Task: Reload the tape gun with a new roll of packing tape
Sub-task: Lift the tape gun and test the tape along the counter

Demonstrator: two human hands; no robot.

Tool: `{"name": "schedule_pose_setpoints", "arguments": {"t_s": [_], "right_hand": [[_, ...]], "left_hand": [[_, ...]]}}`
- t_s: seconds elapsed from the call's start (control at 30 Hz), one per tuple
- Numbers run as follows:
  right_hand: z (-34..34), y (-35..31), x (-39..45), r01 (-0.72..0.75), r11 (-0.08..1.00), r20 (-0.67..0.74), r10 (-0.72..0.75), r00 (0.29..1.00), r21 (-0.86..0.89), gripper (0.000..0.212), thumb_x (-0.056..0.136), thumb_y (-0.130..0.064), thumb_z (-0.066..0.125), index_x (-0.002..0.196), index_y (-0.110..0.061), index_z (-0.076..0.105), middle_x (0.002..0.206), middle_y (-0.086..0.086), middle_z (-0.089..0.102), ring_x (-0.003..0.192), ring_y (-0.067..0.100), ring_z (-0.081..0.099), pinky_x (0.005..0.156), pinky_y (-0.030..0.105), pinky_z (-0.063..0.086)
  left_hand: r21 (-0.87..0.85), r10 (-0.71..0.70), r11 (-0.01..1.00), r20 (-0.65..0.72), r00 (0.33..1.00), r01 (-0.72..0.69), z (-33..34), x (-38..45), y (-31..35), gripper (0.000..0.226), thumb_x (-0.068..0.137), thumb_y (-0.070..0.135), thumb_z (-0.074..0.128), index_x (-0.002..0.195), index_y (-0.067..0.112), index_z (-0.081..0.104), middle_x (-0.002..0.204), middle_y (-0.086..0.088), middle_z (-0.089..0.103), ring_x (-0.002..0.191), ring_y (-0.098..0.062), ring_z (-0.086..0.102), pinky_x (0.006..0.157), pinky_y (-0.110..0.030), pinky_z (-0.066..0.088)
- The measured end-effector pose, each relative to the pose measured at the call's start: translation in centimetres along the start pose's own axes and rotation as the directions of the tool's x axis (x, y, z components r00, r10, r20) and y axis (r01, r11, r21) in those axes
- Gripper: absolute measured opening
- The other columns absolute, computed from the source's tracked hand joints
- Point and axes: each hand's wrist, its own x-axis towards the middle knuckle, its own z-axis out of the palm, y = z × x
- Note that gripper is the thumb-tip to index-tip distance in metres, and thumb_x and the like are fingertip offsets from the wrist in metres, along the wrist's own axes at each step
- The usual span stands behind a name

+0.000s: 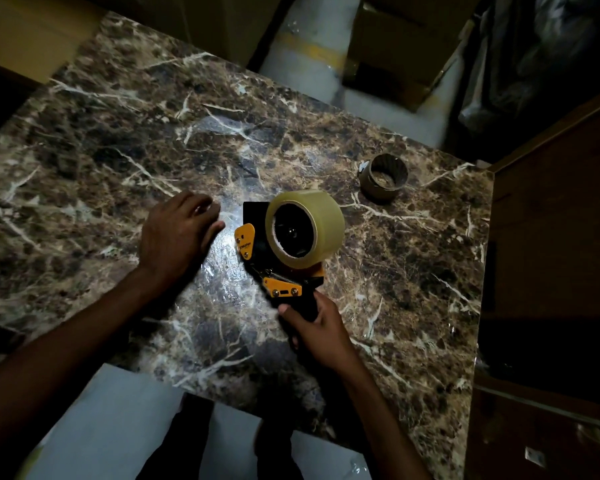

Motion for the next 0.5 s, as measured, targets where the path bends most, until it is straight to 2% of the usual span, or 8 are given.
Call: {"name": "schedule_pose_setpoints", "arguments": {"t_s": [0.1,0.27,0.33,0.4,0.5], "right_hand": [[-0.2,-0.2,0.0,0.012,1.000,0.026,-0.012,1.000,-0.001,0.009,0.099,-0.019,0.067,0.105,-0.024,0.070,0.069,0.015,0.044,0.051,0.015,0.036,0.051,0.032,0.028],[-0.2,-0.2,-0.1,0.019,0.999,0.058,-0.017,0.998,-0.027,0.016,0.099,-0.019,0.067,0.105,-0.032,0.072,0.068,0.008,0.050,0.053,0.016,0.038,0.051,0.030,0.031],[-0.3,-0.2,-0.1,0.026,0.998,0.062,-0.022,0.998,-0.063,0.015,0.097,-0.019,0.068,0.106,-0.031,0.071,0.069,-0.001,0.058,0.054,0.017,0.045,0.053,0.031,0.039],[-0.5,-0.1,0.0,0.031,0.996,0.067,-0.025,0.997,-0.086,0.020,0.096,-0.016,0.069,0.106,-0.033,0.069,0.077,-0.013,0.068,0.059,0.012,0.056,0.060,0.035,0.052],[-0.8,0.1,0.1,0.007,0.998,0.070,-0.002,0.998,-0.067,0.023,0.096,-0.014,0.070,0.107,-0.034,0.068,0.083,-0.016,0.070,0.055,0.009,0.056,0.066,0.039,0.057]], "left_hand": [[0.065,0.041,0.997,0.083,0.996,-0.047,0.1,-0.9,0.2,0.044,0.111,0.036,0.046,0.146,0.015,0.062,0.151,-0.015,0.062,0.141,-0.040,0.055,0.099,-0.052,0.047],[0.031,0.034,0.999,0.194,0.981,-0.040,-1.0,-1.5,0.6,0.052,0.113,0.038,0.036,0.159,0.018,0.051,0.164,-0.017,0.052,0.149,-0.042,0.048,0.105,-0.055,0.046],[0.011,0.040,0.999,0.220,0.975,-0.043,-1.1,-1.6,0.8,0.055,0.113,0.039,0.033,0.159,0.014,0.050,0.167,-0.017,0.048,0.153,-0.042,0.044,0.112,-0.056,0.042],[-0.071,0.053,0.997,0.245,0.968,-0.037,-0.8,-1.6,0.9,0.061,0.114,0.042,0.029,0.158,0.005,0.051,0.167,-0.019,0.047,0.157,-0.042,0.040,0.122,-0.055,0.036],[-0.247,0.071,0.969,0.336,0.939,0.015,-0.6,-1.3,0.4,0.083,0.111,0.063,0.017,0.163,0.003,0.043,0.173,-0.016,0.035,0.163,-0.034,0.029,0.131,-0.049,0.025]]}}
